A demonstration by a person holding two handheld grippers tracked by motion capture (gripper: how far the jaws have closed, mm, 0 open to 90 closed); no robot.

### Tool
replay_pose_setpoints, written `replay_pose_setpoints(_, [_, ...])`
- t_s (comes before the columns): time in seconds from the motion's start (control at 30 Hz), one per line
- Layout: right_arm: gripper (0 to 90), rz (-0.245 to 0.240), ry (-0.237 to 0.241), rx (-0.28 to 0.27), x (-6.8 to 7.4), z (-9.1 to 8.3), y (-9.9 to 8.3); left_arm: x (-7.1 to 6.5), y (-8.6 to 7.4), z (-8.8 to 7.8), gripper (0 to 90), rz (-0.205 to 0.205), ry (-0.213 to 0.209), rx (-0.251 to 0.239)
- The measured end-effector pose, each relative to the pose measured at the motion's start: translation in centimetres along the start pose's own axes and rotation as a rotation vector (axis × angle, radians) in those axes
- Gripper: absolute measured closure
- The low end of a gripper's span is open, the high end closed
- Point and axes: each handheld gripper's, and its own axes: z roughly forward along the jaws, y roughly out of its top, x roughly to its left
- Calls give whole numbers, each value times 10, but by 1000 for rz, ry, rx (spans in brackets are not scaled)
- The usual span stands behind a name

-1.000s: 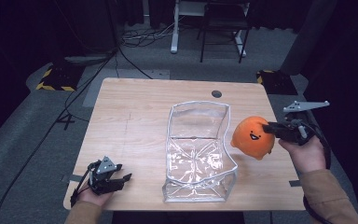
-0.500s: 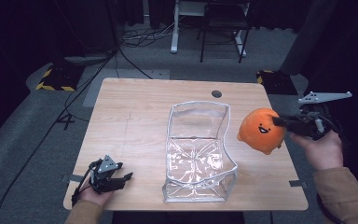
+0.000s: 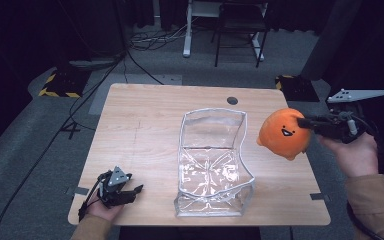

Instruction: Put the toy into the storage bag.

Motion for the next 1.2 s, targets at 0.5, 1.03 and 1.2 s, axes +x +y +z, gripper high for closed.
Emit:
replay_pose_setpoints(0.5, [793,-76,60,-39,2,-9,31,0,0,0,360,-5,12,6])
replay_pose_setpoints(1.03, [809,-107,176,-69,0,-9,49,0,0,0,357,-13,12,2])
replay_pose_setpoints(1.2, [809,-115,190,-87,4,-15,55,1,1,1,357,-17,12,7])
